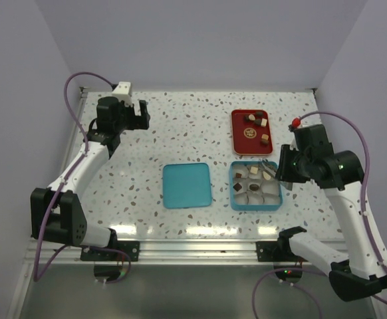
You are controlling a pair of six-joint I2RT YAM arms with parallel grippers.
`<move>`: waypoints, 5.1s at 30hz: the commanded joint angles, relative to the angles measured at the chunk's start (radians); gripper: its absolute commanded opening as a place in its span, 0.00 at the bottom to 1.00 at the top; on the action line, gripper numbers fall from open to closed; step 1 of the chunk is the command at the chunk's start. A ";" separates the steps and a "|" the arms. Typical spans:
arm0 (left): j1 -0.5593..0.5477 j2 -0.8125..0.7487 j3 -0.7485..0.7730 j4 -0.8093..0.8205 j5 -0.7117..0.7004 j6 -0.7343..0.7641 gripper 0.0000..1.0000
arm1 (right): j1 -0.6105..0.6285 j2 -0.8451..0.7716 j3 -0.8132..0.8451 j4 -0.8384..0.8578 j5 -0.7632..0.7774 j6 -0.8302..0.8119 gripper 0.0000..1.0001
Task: Pack the chocolate
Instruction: Pick up the fake chocolate from the plate, then place the fake chocolate in the packing box.
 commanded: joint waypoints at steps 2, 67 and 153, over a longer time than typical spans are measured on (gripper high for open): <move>-0.004 -0.007 0.034 0.017 0.002 -0.003 1.00 | 0.005 0.038 0.032 -0.060 0.012 -0.025 0.31; -0.009 -0.003 0.033 0.000 -0.029 0.005 1.00 | -0.113 0.701 0.205 0.701 0.015 -0.213 0.35; -0.038 -0.008 0.042 -0.014 -0.035 -0.012 1.00 | -0.011 -0.017 0.014 -0.218 -0.351 -0.085 0.15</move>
